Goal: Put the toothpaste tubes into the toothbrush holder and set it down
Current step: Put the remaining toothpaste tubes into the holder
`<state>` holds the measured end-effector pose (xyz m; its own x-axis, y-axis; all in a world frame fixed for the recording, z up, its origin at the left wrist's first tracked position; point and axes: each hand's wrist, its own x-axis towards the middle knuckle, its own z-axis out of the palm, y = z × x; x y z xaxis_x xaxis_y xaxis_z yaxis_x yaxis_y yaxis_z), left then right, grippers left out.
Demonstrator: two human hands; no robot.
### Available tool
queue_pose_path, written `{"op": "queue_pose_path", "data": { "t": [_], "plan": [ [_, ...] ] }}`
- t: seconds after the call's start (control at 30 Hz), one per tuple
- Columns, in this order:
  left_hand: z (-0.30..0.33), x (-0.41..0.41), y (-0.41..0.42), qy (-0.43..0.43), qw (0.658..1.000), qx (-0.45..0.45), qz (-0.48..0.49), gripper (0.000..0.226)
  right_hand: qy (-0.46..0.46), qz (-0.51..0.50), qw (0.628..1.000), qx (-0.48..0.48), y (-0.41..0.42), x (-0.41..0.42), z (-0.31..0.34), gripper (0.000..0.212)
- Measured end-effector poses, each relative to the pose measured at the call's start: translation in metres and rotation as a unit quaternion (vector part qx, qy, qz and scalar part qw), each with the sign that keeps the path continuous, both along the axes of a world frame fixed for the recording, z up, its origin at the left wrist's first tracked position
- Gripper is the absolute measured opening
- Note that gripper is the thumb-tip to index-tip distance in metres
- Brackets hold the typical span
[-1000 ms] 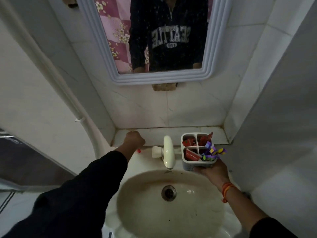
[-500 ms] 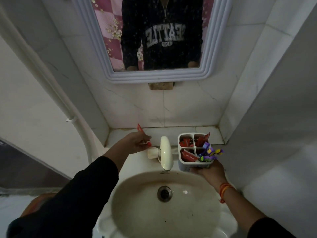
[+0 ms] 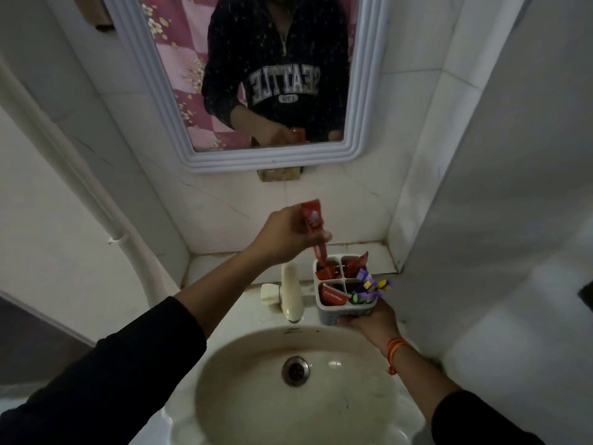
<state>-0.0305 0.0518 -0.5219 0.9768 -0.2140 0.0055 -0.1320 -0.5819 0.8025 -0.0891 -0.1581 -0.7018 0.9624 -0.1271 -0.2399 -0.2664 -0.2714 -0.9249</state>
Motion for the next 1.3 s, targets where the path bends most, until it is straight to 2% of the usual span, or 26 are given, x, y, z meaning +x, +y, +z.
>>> {"op": "queue_pose_path", "data": {
  "t": [0.1,0.2,0.33,0.47,0.6,0.67,0.73,0.8,0.87,0.97,1.07,1.2,1.3],
  "plan": [
    [0.000,-0.006,-0.017,-0.035,0.993,0.095,-0.065,0.042,-0.006,-0.004,1.000,0.003,-0.001,0.000,-0.002,0.068],
    [-0.007,-0.012,-0.031,-0.044,0.978,0.168,-0.119,0.038,-0.007,0.002,1.000,-0.007,-0.001,0.002,-0.003,0.068],
    [-0.017,-0.011,-0.033,-0.059,0.952,0.267,-0.140,0.030,-0.009,0.008,1.000,-0.005,-0.001,0.003,-0.004,0.068],
    [-0.024,-0.010,-0.036,-0.012,0.922,0.349,-0.171,0.033,-0.013,0.006,1.000,-0.009,-0.002,0.002,-0.004,0.068],
    [-0.037,-0.004,-0.038,-0.052,0.896,0.402,-0.180,0.030,-0.014,0.000,1.000,0.005,-0.002,0.001,-0.006,0.068],
    [-0.038,0.002,-0.039,-0.012,0.898,0.398,-0.189,0.030,-0.016,0.001,1.000,0.003,-0.002,0.001,-0.007,0.066],
    [-0.035,0.011,-0.037,0.044,0.926,0.333,-0.170,0.032,-0.018,0.005,1.000,0.012,-0.003,0.000,-0.005,0.063],
    [-0.030,0.024,-0.035,0.041,0.956,0.271,-0.104,0.043,-0.017,0.009,0.999,0.026,-0.003,-0.002,-0.004,0.057],
    [-0.030,0.036,-0.035,0.028,0.948,0.309,-0.063,0.058,-0.032,0.007,0.999,0.025,-0.002,-0.005,-0.006,0.057],
    [-0.036,0.044,-0.044,0.117,0.909,0.390,-0.084,0.071,-0.049,-0.015,0.998,0.040,-0.001,-0.007,-0.010,0.060],
    [-0.043,0.047,-0.054,0.184,0.913,0.352,-0.096,0.074,-0.053,-0.033,0.997,0.053,0.002,-0.009,-0.009,0.057],
    [-0.037,0.054,-0.067,0.166,0.934,0.313,-0.049,0.075,-0.080,-0.072,0.994,0.013,-0.008,-0.003,-0.005,0.049],
    [-0.030,0.065,-0.079,0.187,0.964,0.184,0.031,0.072,-0.100,-0.078,0.992,-0.025,-0.022,0.020,0.015,0.051]
  ]
}}
